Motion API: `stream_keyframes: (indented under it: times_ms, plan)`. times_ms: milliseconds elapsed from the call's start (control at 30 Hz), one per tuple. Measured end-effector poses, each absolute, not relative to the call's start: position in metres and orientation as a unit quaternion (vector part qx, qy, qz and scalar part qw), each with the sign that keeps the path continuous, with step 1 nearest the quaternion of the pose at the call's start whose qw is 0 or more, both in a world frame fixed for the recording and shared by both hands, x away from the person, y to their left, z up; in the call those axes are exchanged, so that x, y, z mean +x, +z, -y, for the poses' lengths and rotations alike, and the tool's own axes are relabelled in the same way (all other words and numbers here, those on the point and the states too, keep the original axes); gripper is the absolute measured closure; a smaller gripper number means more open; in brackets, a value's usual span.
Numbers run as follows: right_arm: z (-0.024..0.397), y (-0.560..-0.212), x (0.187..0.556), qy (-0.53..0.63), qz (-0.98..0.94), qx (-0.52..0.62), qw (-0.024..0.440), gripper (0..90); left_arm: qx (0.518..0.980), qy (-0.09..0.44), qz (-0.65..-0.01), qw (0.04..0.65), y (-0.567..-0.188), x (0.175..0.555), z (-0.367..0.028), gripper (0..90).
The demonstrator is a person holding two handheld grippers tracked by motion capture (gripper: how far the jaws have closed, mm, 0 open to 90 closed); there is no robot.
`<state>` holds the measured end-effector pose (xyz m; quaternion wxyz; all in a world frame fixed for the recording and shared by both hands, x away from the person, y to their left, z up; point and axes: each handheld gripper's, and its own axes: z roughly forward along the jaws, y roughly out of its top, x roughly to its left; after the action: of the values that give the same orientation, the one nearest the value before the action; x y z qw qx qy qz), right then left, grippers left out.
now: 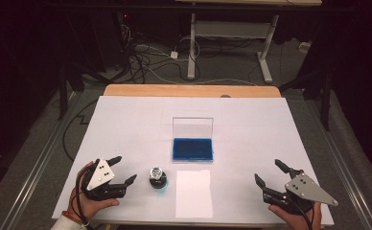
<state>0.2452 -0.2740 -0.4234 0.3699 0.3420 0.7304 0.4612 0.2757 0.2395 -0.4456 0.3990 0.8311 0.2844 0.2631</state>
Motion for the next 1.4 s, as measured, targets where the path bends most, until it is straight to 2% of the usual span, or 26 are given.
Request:
stream_keyframes:
  times_ms: [767, 1033, 1133, 1400]
  plan:
    - [0.263, -0.43, 0.26, 0.442, -0.758, 0.332, 0.347, 24.3, 0.858, 0.199, -0.308, 0.36, -0.436, 0.275, -0.242, 23.4]
    - [0.259, -0.431, 0.262, 0.437, -0.765, 0.326, 0.343, 24.4, 0.884, 0.157, -0.288, 0.333, -0.417, 0.28, -0.223, 22.4]
    - [0.258, -0.431, 0.263, 0.436, -0.766, 0.326, 0.342, 24.5, 0.899, 0.145, -0.271, 0.312, -0.404, 0.287, -0.204, 22.4]
    - [0.257, -0.433, 0.264, 0.43, -0.77, 0.325, 0.341, 25.0, 0.926, 0.112, -0.247, 0.264, -0.403, 0.308, -0.166, 24.9]
